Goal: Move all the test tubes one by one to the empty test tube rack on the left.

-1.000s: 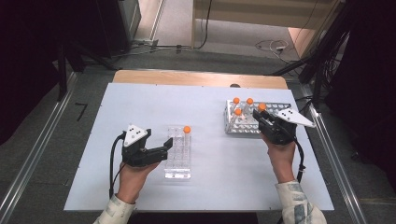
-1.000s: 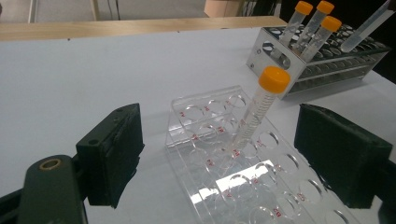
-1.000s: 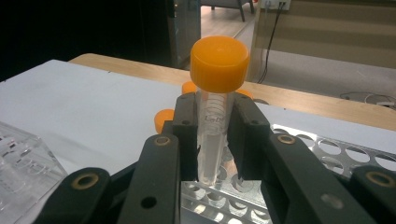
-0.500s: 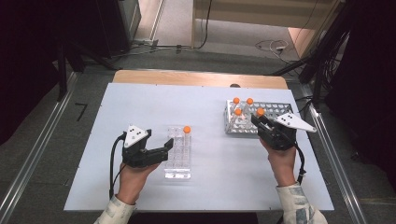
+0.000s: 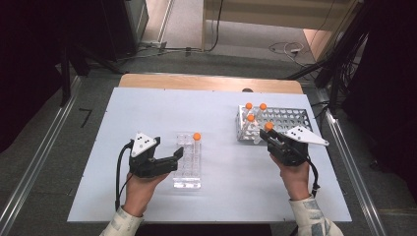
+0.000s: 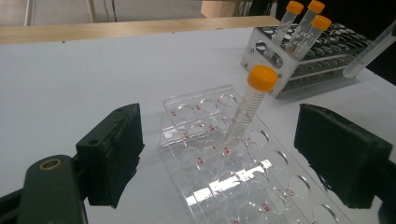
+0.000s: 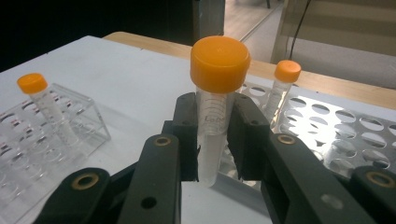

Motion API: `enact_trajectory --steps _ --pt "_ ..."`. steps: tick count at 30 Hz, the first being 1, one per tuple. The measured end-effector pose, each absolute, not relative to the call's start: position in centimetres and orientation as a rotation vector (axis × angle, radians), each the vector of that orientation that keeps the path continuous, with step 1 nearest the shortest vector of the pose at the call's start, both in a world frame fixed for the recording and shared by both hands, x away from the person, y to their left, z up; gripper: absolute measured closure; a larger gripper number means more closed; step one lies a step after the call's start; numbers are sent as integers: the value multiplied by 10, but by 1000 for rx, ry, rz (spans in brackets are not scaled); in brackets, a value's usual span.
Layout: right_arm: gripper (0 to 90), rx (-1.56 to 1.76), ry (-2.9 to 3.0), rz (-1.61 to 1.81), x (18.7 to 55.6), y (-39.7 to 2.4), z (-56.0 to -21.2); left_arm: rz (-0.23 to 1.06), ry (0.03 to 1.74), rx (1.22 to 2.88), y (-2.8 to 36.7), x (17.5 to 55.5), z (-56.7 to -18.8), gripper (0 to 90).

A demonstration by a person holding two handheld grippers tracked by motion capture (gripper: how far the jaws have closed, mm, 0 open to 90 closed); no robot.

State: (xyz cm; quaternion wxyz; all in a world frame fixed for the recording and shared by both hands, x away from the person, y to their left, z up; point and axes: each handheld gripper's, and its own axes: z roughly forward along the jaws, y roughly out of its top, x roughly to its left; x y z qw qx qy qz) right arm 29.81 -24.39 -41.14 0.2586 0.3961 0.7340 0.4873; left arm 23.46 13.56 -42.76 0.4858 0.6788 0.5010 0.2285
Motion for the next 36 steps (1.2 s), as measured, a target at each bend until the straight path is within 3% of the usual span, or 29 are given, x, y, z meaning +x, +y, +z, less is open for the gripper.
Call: enact_trajectory --steps 30,36 --pt "718 889 2225 1304 267 -182 -438 527 1137 1681 115 224 -422 160" --pt "718 860 2257 1300 264 -173 -442 514 1084 1691 103 220 -419 204"
